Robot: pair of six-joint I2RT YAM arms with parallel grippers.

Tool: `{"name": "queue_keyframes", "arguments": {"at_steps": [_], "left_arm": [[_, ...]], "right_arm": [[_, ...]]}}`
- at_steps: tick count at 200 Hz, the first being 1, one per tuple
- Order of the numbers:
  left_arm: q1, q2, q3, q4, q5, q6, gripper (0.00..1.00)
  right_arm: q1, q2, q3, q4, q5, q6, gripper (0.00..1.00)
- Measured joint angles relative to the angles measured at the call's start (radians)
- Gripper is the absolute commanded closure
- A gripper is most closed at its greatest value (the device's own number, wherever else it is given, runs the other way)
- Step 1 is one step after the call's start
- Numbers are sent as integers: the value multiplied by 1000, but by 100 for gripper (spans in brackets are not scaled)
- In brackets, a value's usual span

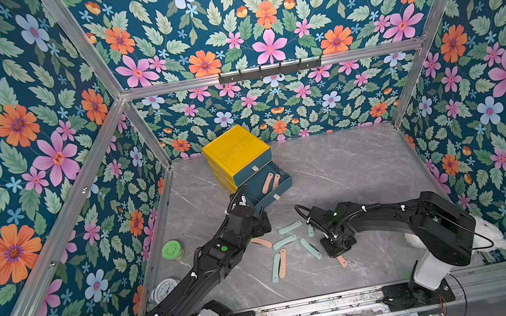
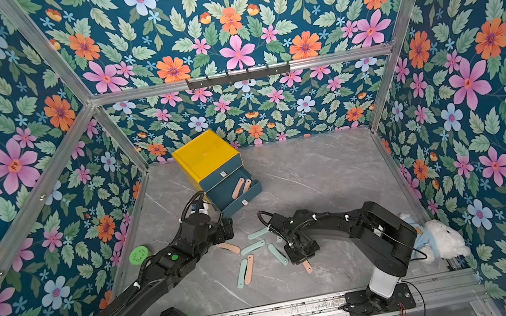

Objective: Place the fruit knives into the drawer by color
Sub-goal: Pick up the fruit knife from the center of the board, then place the fruit knife in the drawer.

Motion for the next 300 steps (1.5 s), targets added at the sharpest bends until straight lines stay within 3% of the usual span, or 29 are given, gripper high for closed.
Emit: {"name": "queue_keyframes", "arguments": {"at_steps": [35, 71, 120, 169, 223, 258, 300], "left_arm": [[0, -38, -18, -4, -8, -4, 1], [2, -77, -32, -16, -21, -26, 1], [3, -108, -52, -28, -28, -61, 1], [5, -107, -52, -39, -26, -98, 1], [5, -114, -54, -39, -26, -101, 1], [6, -113, -56, -35, -19, -106, 0], [11, -98, -43, -38, -19, -122, 1]], "right_arm": [[-70, -135, 29, 106, 25, -3, 86], [-124, -177, 229, 167, -14, -54, 86], [-157, 44, 596, 306, -108, -77, 86], [-196, 283, 775, 409, -166, 3, 81], [-212, 336, 805, 431, -188, 47, 50], [-225, 308, 773, 441, -193, 51, 49], [-224, 148, 637, 505, -246, 29, 48]]}}
